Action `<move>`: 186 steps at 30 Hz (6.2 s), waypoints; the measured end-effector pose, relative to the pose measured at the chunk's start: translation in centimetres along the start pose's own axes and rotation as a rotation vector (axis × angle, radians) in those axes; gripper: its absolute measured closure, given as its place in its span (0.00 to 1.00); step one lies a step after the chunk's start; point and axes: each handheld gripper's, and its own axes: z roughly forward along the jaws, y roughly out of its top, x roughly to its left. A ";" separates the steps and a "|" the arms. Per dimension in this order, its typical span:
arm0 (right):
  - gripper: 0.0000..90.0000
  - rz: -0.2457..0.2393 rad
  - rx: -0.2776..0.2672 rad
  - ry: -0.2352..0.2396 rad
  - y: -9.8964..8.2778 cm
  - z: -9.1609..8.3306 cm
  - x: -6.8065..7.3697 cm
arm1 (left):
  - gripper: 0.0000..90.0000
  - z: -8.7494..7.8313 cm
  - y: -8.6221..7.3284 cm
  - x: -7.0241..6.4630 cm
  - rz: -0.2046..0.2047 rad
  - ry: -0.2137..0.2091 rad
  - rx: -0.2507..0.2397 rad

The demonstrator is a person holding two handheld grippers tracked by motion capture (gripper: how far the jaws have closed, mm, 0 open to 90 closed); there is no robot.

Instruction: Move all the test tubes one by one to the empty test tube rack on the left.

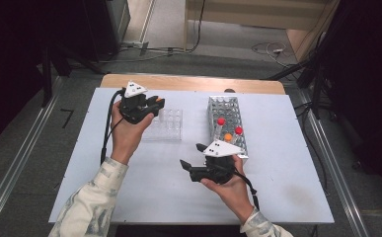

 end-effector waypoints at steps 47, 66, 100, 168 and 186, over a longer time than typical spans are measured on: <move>0.27 0.029 -0.036 -0.056 -1.7 -4.9 -1.3 | 0.27 -1.8 -4.0 -0.6 -0.027 -0.056 0.019; 0.28 0.089 -0.017 -0.214 -3.9 -5.7 -5.5 | 0.27 -2.5 -4.4 -0.7 -0.038 -0.061 0.017; 0.79 0.088 -0.045 -0.267 -2.8 -4.0 -8.0 | 0.28 -2.3 -4.6 -0.8 -0.041 -0.068 0.022; 0.80 -0.015 -0.007 -0.047 2.4 5.7 0.5 | 0.61 -2.1 -4.9 -4.7 0.052 -0.220 0.074; 0.79 -0.010 -0.012 -0.048 2.4 5.4 0.5 | 0.79 -1.9 -5.1 -5.1 0.080 -0.211 0.087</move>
